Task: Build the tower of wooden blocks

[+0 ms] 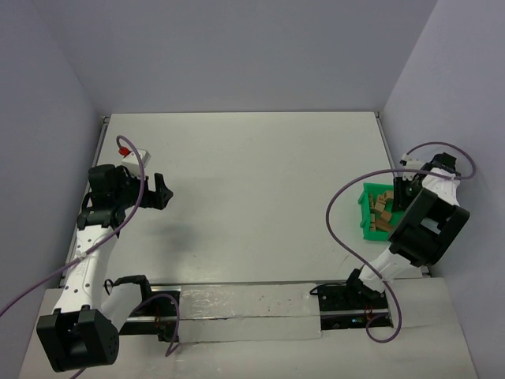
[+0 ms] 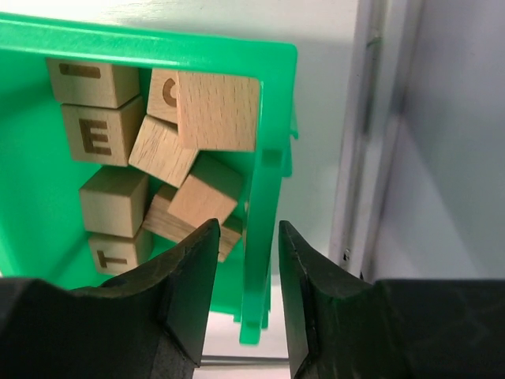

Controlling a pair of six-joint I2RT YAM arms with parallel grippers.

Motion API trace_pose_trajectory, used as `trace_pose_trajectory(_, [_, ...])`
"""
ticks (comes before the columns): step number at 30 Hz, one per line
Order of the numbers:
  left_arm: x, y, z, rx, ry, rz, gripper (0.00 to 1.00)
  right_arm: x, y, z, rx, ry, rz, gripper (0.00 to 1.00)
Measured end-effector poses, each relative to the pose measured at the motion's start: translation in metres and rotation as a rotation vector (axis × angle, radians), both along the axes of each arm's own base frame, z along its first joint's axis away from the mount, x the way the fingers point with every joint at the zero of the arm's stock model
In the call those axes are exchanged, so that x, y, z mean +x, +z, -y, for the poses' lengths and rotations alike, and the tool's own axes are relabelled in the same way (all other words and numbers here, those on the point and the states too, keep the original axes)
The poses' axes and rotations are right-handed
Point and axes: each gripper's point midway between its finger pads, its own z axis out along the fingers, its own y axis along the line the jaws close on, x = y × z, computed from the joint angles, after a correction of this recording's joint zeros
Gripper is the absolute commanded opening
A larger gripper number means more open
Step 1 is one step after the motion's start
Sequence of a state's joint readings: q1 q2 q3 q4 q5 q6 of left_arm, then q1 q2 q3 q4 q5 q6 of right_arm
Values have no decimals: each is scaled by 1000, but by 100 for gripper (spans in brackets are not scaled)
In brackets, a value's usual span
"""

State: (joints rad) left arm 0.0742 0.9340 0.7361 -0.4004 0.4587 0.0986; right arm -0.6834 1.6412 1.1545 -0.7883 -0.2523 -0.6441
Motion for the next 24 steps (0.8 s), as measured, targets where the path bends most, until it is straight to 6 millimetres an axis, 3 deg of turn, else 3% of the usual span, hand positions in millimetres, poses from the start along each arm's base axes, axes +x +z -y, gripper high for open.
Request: trace_pose_trajectory(24, [0, 1, 0, 1, 1, 5, 97, 9, -24, 6, 22, -15, -14, 22])
